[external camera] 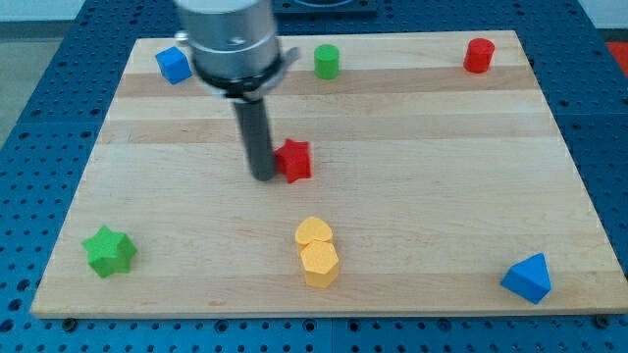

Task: Move the red star to the bottom of the red circle

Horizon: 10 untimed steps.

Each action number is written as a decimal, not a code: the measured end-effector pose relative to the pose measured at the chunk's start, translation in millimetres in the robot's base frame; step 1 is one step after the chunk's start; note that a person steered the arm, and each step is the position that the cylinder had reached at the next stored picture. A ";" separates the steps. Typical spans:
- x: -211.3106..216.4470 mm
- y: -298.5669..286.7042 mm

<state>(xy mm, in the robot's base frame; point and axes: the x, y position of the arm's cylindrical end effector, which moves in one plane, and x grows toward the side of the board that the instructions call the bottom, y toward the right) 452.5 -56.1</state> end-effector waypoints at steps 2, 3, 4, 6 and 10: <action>-74.4 104.3; -126.5 161.3; -165.8 196.7; -164.1 138.3; -2.9 80.2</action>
<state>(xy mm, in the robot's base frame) 449.6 24.1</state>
